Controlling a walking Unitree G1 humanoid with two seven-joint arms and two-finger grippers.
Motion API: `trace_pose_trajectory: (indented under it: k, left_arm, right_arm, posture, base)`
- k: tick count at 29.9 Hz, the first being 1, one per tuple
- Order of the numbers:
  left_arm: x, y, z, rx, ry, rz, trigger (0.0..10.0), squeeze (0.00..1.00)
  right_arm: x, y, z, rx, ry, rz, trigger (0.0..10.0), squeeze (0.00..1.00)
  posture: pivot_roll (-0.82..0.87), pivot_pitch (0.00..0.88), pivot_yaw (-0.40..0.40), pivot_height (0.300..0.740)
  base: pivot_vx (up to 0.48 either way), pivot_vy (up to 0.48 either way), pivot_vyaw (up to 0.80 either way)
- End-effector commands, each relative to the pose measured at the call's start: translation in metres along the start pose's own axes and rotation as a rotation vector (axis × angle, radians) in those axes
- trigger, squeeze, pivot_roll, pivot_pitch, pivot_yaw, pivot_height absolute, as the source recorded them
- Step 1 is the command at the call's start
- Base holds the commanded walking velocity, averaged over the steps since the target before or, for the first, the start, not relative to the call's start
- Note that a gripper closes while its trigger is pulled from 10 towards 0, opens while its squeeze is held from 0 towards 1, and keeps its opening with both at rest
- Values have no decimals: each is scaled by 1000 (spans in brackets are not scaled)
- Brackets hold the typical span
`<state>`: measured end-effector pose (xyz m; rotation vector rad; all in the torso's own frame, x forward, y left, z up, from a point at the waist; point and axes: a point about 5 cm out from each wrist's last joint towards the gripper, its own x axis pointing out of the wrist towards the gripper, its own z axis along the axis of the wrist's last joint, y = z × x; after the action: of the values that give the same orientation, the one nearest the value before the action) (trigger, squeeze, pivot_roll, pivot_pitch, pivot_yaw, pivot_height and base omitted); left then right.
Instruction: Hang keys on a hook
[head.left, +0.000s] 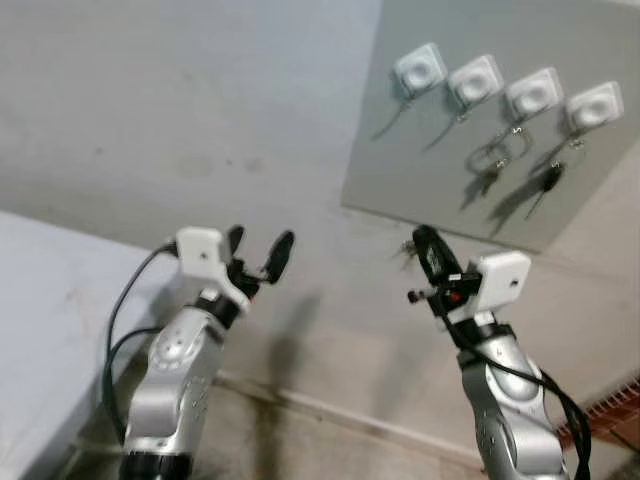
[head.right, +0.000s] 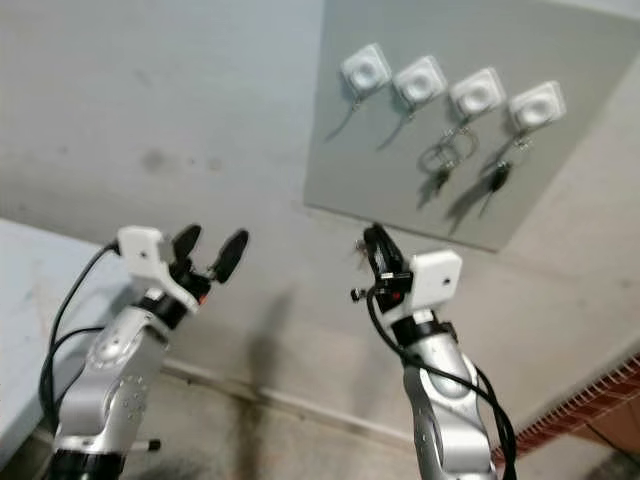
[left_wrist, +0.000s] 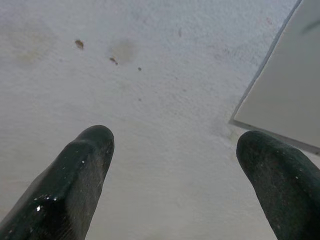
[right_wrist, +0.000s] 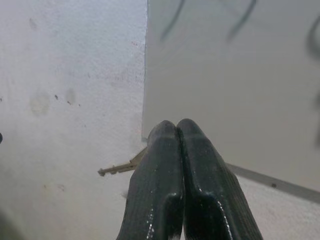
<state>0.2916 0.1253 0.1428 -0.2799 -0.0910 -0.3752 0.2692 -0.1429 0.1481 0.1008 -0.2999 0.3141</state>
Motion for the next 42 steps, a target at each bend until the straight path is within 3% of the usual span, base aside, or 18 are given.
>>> trace_pose_trajectory:
  k: [1,12,18,24,29,42]
  left_arm:
    - [4,-9,-1,-4,2,-29,10000,0]
    - [5,-11,-1,10,10,-36,10000,0]
    - [9,-22,2,129,11,-125,10000,0]
    - [13,-23,2,120,12,-132,10000,0]
    - [16,-23,2,120,9,-136,10000,0]
    - [16,-25,0,140,6,-138,10000,0]
  right_arm:
    - [-2,-9,4,-20,-4,-32,10000,0]
    - [-1,-9,5,-21,-10,-30,10000,0]
    - [4,-20,13,-71,-49,-106,10000,0]
    - [6,-27,16,-88,-57,-143,10000,0]
    - [5,-29,8,-74,8,-185,10000,0]
    - [6,-29,4,-72,34,-181,10000,0]
  posture:
    - [-5,7,-59,740]
    - [-3,3,-58,740]
    - [-5,0,-56,740]
    - [-10,0,-52,740]
    - [-15,0,-50,740]
    - [-14,0,-50,740]
  base:
    - [0,0,0]
    - [0,0,0]
    - [0,0,0]
    - [0,0,0]
    - [0,0,0]
    - [0,0,-722]
